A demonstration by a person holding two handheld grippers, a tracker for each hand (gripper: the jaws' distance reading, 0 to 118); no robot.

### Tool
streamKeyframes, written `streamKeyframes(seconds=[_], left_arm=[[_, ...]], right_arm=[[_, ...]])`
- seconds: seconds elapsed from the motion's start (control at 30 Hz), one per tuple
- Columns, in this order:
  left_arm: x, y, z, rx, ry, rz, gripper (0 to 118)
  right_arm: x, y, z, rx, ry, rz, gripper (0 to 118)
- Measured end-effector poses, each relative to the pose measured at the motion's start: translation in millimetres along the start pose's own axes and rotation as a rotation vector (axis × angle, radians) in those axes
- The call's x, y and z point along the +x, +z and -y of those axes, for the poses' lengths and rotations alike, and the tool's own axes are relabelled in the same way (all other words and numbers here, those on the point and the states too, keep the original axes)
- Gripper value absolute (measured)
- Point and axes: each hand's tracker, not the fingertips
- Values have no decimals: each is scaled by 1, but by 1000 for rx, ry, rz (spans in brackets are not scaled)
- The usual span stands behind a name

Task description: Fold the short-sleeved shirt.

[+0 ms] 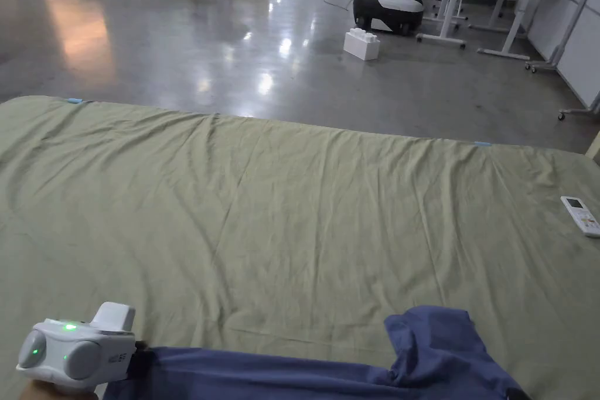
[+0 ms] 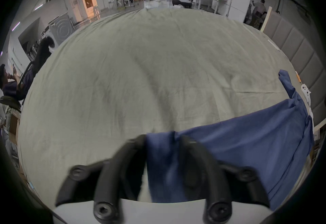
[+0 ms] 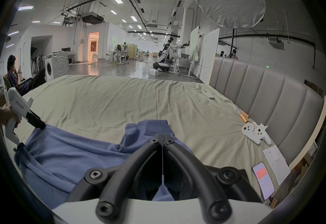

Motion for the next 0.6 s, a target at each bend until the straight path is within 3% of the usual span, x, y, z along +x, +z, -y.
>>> streamKeyframes(seconds=[0.17, 0.3, 0.33, 0.43, 0.5, 0.6], left_arm=[[8, 3, 1, 7, -39, 8, 7], [4, 17, -1, 45, -28, 18, 6], [3, 21, -1, 58, -28, 19, 6], [0, 30, -3, 80, -8, 27, 6], [1, 36, -4, 93, -2, 31, 6], [1, 41, -4, 102, 4, 27, 6]], right_arm=[[14, -33, 0, -105, -47, -12, 1], [6, -19, 9, -256, -53, -37, 5], [29, -62, 6, -308, -119, -72, 19], [33, -78, 13, -443, -111, -103, 69], [75, -176, 3, -487, -69, -139, 73], [78, -197, 10, -607, -37, -72, 75]])
